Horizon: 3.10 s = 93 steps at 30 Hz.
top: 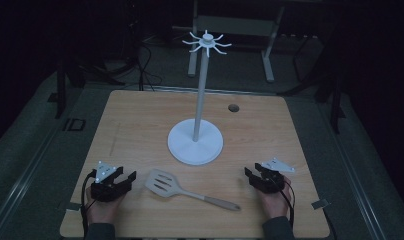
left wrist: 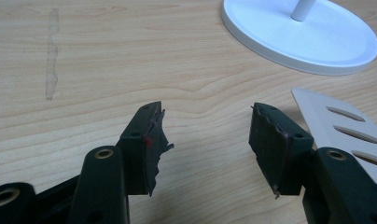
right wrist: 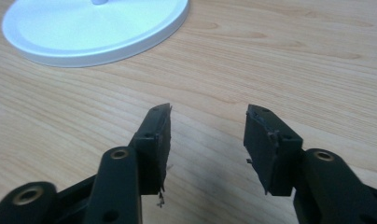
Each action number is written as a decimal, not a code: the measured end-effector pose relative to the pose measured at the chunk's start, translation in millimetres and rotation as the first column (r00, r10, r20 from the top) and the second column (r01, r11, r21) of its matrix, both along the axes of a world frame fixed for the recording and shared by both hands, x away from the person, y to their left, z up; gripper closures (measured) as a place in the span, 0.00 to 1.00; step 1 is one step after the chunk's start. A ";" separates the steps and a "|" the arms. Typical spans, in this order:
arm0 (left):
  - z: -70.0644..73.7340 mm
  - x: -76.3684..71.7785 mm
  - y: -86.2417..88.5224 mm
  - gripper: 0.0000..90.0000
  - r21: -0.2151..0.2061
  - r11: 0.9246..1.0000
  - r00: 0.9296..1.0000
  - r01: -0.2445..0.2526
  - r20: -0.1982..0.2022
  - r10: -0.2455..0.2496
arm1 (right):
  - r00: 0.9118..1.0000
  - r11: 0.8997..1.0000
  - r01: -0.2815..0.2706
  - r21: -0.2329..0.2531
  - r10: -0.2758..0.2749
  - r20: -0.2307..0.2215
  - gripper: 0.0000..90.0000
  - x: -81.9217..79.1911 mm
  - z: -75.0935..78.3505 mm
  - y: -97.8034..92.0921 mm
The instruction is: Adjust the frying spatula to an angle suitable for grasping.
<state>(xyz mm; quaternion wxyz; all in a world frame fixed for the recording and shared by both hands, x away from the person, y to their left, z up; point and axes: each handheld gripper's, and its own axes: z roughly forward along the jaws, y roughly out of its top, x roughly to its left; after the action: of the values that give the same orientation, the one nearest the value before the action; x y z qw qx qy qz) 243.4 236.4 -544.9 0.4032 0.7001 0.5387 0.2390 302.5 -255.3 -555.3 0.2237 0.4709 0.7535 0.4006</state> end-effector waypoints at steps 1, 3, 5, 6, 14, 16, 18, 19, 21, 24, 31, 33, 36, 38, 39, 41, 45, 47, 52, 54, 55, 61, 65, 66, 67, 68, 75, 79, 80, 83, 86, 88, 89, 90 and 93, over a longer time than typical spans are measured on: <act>0.6 -0.4 -0.6 0.51 0.009 1.000 1.000 0.012 0.007 -0.012 | 1.000 1.000 0.000 0.020 0.000 0.008 0.55 -2.6 1.3 -5.2; 1.2 -0.8 -1.7 0.51 0.015 1.000 1.000 0.021 0.009 -0.021 | 1.000 0.999 -0.003 0.037 0.003 0.011 0.55 -4.0 3.5 -10.3; 1.8 -1.1 -2.6 0.52 0.017 0.999 0.999 0.033 0.012 -0.033 | 1.000 0.999 -0.002 0.041 0.002 0.017 0.56 -5.1 5.9 -14.4; 2.3 -1.2 -3.1 0.53 0.019 0.999 0.999 0.038 0.013 -0.038 | 1.000 0.999 -0.001 0.043 0.000 0.025 0.56 -5.7 6.8 -16.1; 8.6 -2.5 -6.7 0.57 0.028 0.994 0.994 0.106 0.019 -0.106 | 1.000 0.999 -0.003 0.034 0.002 0.020 0.62 -6.9 6.3 -21.6; 11.3 -2.8 -9.1 0.58 0.034 0.991 0.991 0.128 0.020 -0.129 | 1.000 1.000 -0.004 0.027 0.003 0.031 0.63 -8.4 7.9 -21.4; 14.4 -2.9 -14.1 0.58 0.057 0.987 0.988 0.151 0.023 -0.152 | 1.000 1.000 0.006 0.010 -0.006 0.028 0.62 -9.8 8.9 -21.0; 14.4 -2.9 -14.1 0.58 0.057 0.987 0.988 0.151 0.023 -0.152 | 1.000 1.000 0.014 0.002 -0.014 0.024 0.61 -11.0 8.9 -20.8; 18.2 -2.2 -19.9 0.58 0.075 0.982 0.984 0.174 0.024 -0.176 | 1.000 1.000 0.011 -0.008 -0.011 0.027 0.60 -13.2 8.9 -20.8; 25.1 2.2 -31.7 0.60 0.086 0.971 0.974 0.222 0.017 -0.224 | 0.999 1.000 0.012 -0.015 -0.012 0.034 0.60 -15.8 10.8 -21.0; 36.2 12.0 -51.7 0.62 0.111 0.945 0.951 0.307 0.001 -0.309 | 0.999 1.000 0.024 -0.012 -0.023 0.044 0.63 -21.6 12.1 -25.7; 39.3 14.5 -58.2 0.62 0.123 0.935 0.942 0.332 -0.004 -0.335 | 0.999 1.000 0.029 -0.007 -0.029 0.043 0.62 -23.0 11.3 -27.0; 42.3 19.1 -67.8 0.64 0.151 0.916 0.928 0.372 -0.027 -0.373 | 0.998 0.999 0.032 -0.002 -0.032 0.046 0.62 -24.8 10.8 -28.7; 43.0 21.0 -71.0 0.66 0.164 0.910 0.924 0.381 -0.042 -0.379 | 0.998 0.999 0.039 0.000 -0.039 0.050 0.62 -25.8 11.1 -29.4; 43.6 22.7 -73.9 0.66 0.173 0.905 0.921 0.390 -0.057 -0.386 | 0.998 0.999 0.043 0.004 -0.043 0.050 0.62 -26.0 11.0 -29.9; 44.5 26.1 -81.3 0.67 0.195 0.886 0.908 0.420 -0.082 -0.412 | 0.998 0.999 0.043 0.010 -0.044 0.050 0.62 -25.9 10.8 -30.9; 45.8 28.4 -95.4 0.67 0.233 0.847 0.878 0.478 -0.112 -0.465 | 0.997 0.998 0.057 0.019 -0.058 0.047 0.62 -25.3 9.6 -34.1; 45.6 28.9 -102.9 0.67 0.243 0.828 0.863 0.506 -0.127 -0.490 | 0.997 0.998 0.060 0.019 -0.061 0.047 0.62 -25.2 9.7 -34.5; 45.3 32.3 -115.7 0.69 0.254 0.790 0.830 0.558 -0.159 -0.535 | 0.997 0.997 0.067 0.031 -0.069 0.043 0.61 -24.8 9.5 -37.1; 44.5 33.0 -122.1 0.70 0.259 0.771 0.814 0.581 -0.170 -0.556 | 0.996 0.997 0.072 0.036 -0.074 0.041 0.61 -24.7 9.5 -38.4; 44.3 33.4 -124.0 0.71 0.266 0.763 0.808 0.590 -0.177 -0.563 | 0.996 0.997 0.074 0.039 -0.075 0.042 0.61 -24.6 9.6 -39.4; 38.5 35.3 -139.6 0.73 0.283 0.704 0.759 0.651 -0.228 -0.610 | 0.996 0.996 0.083 0.043 -0.085 0.040 0.60 -24.3 9.0 -42.8; 35.0 35.9 -148.2 0.74 0.295 0.665 0.727 0.686 -0.267 -0.632 | 0.995 0.995 0.088 0.046 -0.090 0.039 0.59 -24.1 8.4 -44.1; 33.8 36.0 -150.7 0.74 0.295 0.654 0.718 0.696 -0.274 -0.640 | 0.995 0.995 0.085 0.047 -0.087 0.041 0.59 -24.1 8.4 -44.3; 32.7 35.9 -153.3 0.74 0.300 0.642 0.709 0.705 -0.283 -0.646 | 0.995 0.995 0.084 0.046 -0.086 0.044 0.58 -24.1 8.5 -44.3; 31.1 35.6 -156.9 0.74 0.302 0.629 0.697 0.717 -0.293 -0.654 | 0.995 0.995 0.083 0.046 -0.085 0.045 0.58 -24.1 8.4 -44.3; 22.0 32.8 -178.1 0.76 0.326 0.550 0.638 0.768 -0.333 -0.694 | 0.995 0.995 0.086 0.047 -0.088 0.044 0.58 -23.7 7.7 -45.5; 18.4 31.9 -189.7 0.76 0.321 0.512 0.602 0.797 -0.348 -0.719 | 0.995 0.995 0.088 0.048 -0.090 0.044 0.58 -23.8 7.6 -45.8; 17.9 31.9 -191.8 0.76 0.323 0.501 0.594 0.803 -0.353 -0.723 | 0.995 0.995 0.089 0.048 -0.091 0.044 0.58 -23.8 7.6 -45.8; 13.5 31.2 -200.3 0.76 0.309 0.467 0.558 0.828 -0.373 -0.742 | 0.995 0.995 0.088 0.045 -0.090 0.044 0.58 -23.4 7.3 -45.9; 9.2 29.9 -209.3 0.75 0.318 0.456 0.552 0.831 -0.379 -0.743 | 0.995 0.995 0.086 0.042 -0.088 0.041 0.58 -22.8 6.0 -45.1; 7.8 30.2 -212.8 0.76 0.316 0.447 0.543 0.837 -0.381 -0.748 | 0.995 0.995 0.086 0.040 -0.088 0.040 0.58 -22.5 5.4 -44.3; 7.9 30.5 -213.8 0.76 0.314 0.442 0.537 0.840 -0.380 -0.753 | 0.996 0.996 0.084 0.038 -0.086 0.039 0.58 -22.4 5.3 -44.0; 8.0 30.6 -214.5 0.76 0.315 0.442 0.538 0.840 -0.378 -0.753 | 0.996 0.996 0.084 0.036 -0.086 0.040 0.58 -22.4 5.2 -43.6; 5.4 29.0 -218.4 0.73 0.321 0.419 0.522 0.849 -0.383 -0.762 | 0.996 0.996 0.083 0.037 -0.084 0.040 0.58 -22.2 5.1 -43.5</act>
<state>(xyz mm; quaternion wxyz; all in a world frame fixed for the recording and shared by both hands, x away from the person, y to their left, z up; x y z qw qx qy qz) 272.4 18.0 -539.6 0.2344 0.9648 0.0926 0.0747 280.3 -298.8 -550.2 0.2478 0.4974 0.7212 0.4137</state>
